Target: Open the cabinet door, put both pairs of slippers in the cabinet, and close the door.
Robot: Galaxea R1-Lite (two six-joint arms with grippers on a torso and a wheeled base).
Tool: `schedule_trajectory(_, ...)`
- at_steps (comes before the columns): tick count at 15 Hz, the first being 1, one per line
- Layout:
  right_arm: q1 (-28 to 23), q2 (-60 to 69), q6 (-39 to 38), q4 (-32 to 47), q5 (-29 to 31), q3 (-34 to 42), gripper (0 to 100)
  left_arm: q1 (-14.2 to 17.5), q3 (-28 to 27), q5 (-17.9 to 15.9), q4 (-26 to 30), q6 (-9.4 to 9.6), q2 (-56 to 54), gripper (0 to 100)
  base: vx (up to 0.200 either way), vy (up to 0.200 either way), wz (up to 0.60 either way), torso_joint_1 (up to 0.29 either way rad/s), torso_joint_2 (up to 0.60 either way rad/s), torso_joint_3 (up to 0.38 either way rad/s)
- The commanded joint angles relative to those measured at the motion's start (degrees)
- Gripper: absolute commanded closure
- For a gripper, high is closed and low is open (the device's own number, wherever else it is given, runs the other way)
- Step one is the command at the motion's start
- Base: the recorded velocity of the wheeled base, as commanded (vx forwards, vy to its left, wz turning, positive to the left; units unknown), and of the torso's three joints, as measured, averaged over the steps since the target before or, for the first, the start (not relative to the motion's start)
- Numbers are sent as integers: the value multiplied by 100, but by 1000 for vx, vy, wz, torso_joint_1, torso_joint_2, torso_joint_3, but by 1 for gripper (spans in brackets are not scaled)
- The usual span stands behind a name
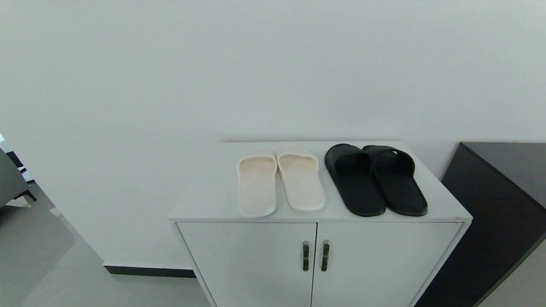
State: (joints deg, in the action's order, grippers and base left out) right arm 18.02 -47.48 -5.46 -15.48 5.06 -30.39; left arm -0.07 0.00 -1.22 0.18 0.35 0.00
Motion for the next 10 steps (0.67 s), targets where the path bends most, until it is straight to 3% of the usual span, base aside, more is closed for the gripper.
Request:
schedule_trajectory(1,1828,-2854,-280,-1695,1516,-415,0,-1,0,-1,-1,0,9,100,0,0,0,0,0,0)
schedule_trajectory(10,1837,-5113,-306,-1967,1779,-2015,0,-1,0,-1,-1,-18,9,100,0,0,0,0,0,0)
